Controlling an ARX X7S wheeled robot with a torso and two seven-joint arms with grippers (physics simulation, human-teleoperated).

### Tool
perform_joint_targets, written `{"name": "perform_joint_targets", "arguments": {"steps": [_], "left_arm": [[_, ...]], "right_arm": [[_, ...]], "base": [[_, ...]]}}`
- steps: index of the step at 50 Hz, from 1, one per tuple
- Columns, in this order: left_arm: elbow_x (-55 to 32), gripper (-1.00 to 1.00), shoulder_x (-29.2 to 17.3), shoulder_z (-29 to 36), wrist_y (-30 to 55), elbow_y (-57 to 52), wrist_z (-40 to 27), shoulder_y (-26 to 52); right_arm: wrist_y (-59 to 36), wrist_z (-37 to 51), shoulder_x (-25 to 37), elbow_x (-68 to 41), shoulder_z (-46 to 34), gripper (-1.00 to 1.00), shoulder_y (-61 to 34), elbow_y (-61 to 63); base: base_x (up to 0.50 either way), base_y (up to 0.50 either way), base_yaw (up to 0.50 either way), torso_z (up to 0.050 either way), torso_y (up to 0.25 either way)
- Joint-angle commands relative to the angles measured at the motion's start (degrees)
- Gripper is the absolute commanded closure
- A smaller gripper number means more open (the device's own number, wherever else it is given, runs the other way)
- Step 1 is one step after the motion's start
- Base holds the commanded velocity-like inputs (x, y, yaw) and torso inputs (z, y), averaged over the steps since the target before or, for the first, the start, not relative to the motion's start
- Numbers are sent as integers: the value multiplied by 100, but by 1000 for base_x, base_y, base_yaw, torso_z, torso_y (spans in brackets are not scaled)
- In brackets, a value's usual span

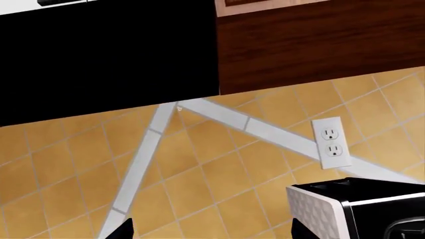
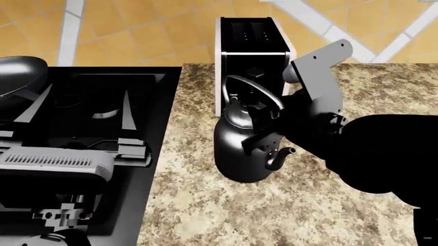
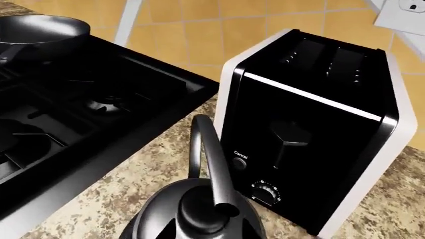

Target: Pick the kettle from the counter and place it on a stove burner. Then turn the burner on.

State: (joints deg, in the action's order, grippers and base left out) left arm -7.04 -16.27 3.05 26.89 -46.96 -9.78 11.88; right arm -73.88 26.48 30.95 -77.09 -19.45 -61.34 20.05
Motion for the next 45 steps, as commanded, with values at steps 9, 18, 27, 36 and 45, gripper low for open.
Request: {"name": "perform_joint_targets", "arguments": {"steps": [9,18,27,36,45], "left_arm": [[-47,-100,-48,19,-14,-11,-50,-7],[-75,-100,-68,24,-11,-24,-72,-8],[-135,-100,-81,4,-11,-33,-89,-4],[-164,-100,-102,-3,-10,-55,-119,-6],[-190,-100,-128,-8,-1,-94,-150,-10]], "right_arm": [[160,-95,78,76,-42,100,23,37],[239,-141,151,134,-51,100,-22,179],[498,-382,316,155,101,100,-88,631],[669,-370,396,-28,342,100,-105,865],[763,-253,466,-361,592,100,-151,1027]], "base": [[0,0,0,0,0],[0,0,0,0,0],[0,0,0,0,0],[0,0,0,0,1],[0,0,0,0,0]]}}
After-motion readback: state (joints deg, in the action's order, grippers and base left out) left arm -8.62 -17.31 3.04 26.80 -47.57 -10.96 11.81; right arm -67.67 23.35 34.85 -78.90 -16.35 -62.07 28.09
